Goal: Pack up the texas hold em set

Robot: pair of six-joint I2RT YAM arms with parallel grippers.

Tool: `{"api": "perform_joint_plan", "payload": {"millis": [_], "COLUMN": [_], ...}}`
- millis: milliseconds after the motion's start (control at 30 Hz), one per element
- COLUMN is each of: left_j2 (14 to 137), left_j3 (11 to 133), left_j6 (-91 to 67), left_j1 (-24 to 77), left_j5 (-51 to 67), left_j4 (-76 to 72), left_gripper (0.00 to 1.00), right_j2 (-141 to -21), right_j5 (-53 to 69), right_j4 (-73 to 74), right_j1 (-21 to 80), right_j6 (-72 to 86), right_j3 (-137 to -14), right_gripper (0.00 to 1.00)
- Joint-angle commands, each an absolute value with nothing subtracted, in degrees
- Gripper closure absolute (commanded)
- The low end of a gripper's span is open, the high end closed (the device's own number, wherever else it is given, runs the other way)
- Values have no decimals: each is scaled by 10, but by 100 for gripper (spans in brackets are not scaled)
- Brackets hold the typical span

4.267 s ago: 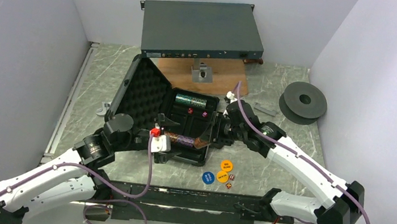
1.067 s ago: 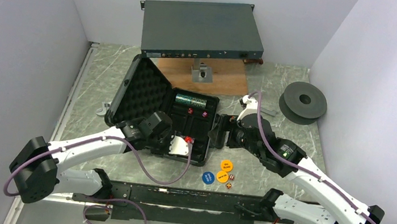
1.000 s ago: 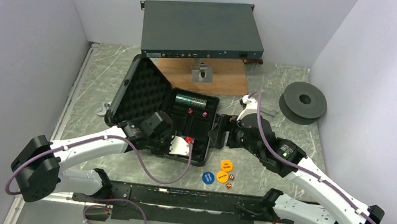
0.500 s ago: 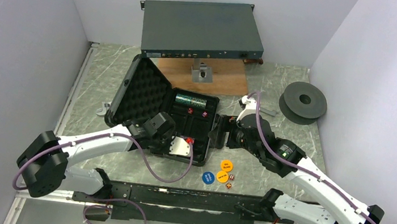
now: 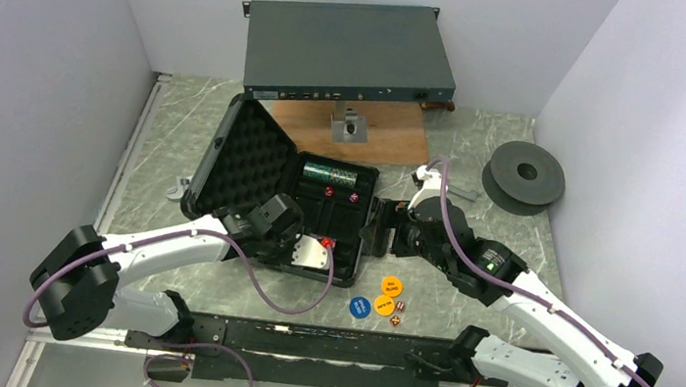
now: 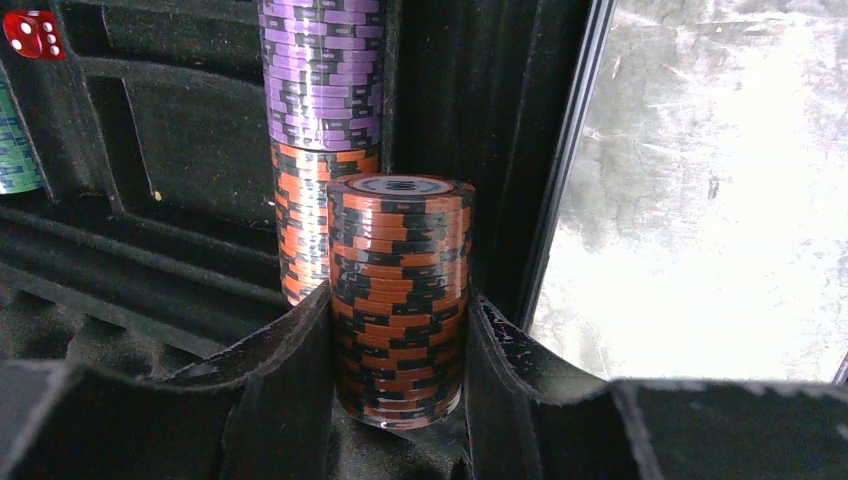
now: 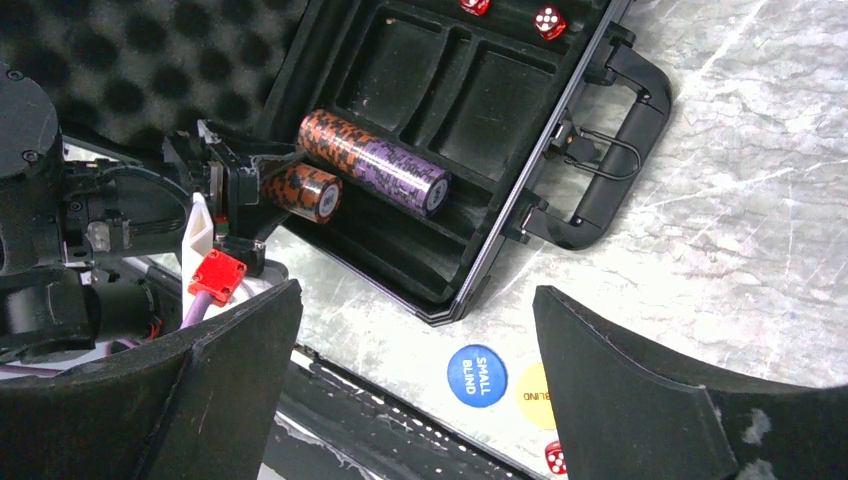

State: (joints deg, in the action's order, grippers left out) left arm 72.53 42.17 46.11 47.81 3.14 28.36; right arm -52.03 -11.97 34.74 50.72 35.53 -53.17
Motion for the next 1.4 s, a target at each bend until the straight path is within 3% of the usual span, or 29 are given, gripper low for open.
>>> {"api": "perform_joint_plan", "payload": {"millis": [0, 433, 1033, 1200, 1267, 1367], "left_j2": [709, 686, 570, 521, 501, 478], "left_j3": [442, 435, 399, 390, 384, 366], "left_j6": [474, 476, 455, 432, 417, 391], "left_j1": [477, 477, 476, 476, 476, 476], "left_j5": [23, 30, 35, 35, 25, 2], "left_j4": [256, 252, 176, 143, 121, 79], "left_gripper": [73, 38, 35, 30, 25, 6], "right_j2": [-516, -522, -536, -548, -553, -559], "right_j5": [-130, -127, -125, -129, -129, -124], "right_j4": [349, 348, 359, 381, 392, 410], "right_j1": [507, 507, 507, 507, 507, 507], "right_j6": [349, 352, 357, 363, 369, 379], "right_j3": [-529, -530, -544, -552, -554, -554], "right_gripper": [11, 11, 11, 11, 11, 11]}}
